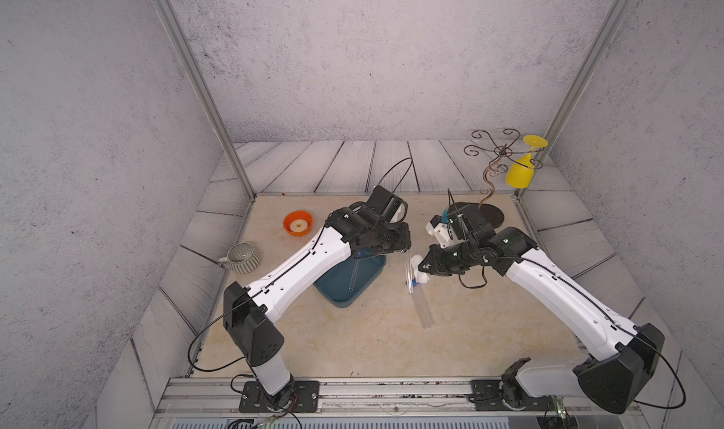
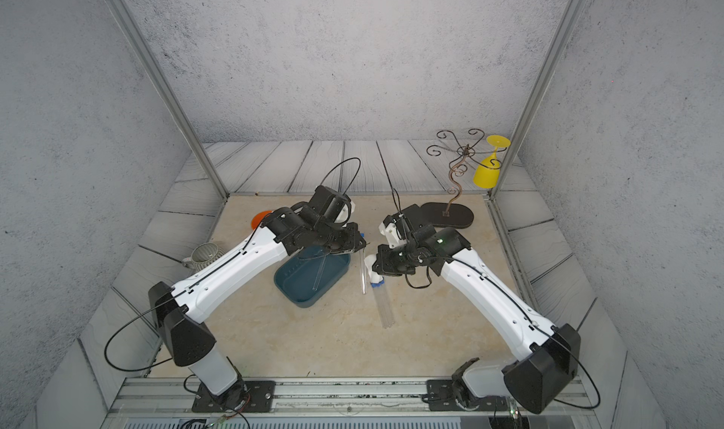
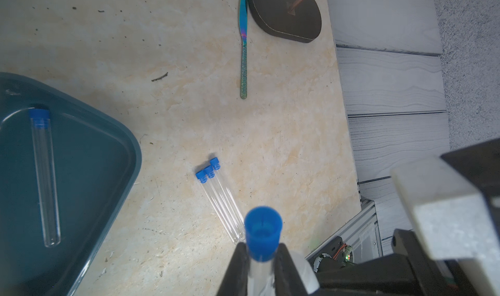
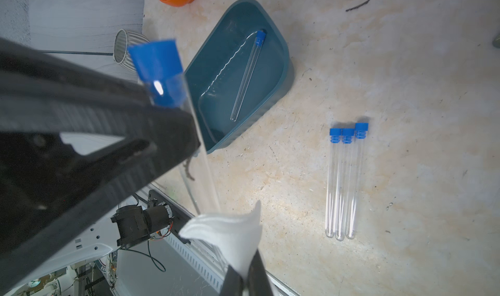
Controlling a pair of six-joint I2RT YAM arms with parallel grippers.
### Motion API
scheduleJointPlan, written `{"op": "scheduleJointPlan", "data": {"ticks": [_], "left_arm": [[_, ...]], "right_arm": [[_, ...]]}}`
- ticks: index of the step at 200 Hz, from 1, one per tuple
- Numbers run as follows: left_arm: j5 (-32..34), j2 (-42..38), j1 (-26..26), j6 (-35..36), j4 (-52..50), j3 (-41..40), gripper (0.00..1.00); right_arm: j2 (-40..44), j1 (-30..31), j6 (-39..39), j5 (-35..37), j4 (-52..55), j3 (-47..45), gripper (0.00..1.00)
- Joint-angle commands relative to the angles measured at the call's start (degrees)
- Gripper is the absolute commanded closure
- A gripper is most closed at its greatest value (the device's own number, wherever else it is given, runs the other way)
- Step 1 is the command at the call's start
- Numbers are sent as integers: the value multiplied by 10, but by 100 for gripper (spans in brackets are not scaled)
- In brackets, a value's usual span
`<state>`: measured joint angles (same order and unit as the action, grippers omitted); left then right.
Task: Wipe the exteriors of test tubes
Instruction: Wipe the dirt from the test tube.
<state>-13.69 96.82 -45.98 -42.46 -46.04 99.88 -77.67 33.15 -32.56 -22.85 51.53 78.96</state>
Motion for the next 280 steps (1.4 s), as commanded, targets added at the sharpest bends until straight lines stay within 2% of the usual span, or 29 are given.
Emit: {"op": "scheduleJointPlan", "data": {"ticks": [1, 35, 54, 88, 126, 171, 195, 280], "left_arm": [[-11, -6, -5, 7, 6, 10, 90], [-20, -8, -7, 2, 13, 9, 90], [-17, -11, -7, 1, 14, 11, 90], [-11, -17, -7, 2, 14, 12, 90], [-2, -12, -3, 10, 17, 14, 90], [17, -3, 8, 33, 10, 27, 90], [17, 4, 8, 38, 11, 31, 90], [8, 12, 8, 16, 18, 47, 90]], "right_arm": [[-36, -10, 19, -9, -19, 41, 93], [-94, -16, 26, -25, -40, 83, 94], [-103, -17, 15, -33, -58, 74, 94], [-77, -17, -6, -37, -85, 32, 94], [-37, -17, -46, -87, -139, -18, 94], [40, -17, -30, -97, -89, -51, 93], [74, -17, -48, -108, -89, -76, 93], [111, -16, -86, -133, -117, -136, 93]]}}
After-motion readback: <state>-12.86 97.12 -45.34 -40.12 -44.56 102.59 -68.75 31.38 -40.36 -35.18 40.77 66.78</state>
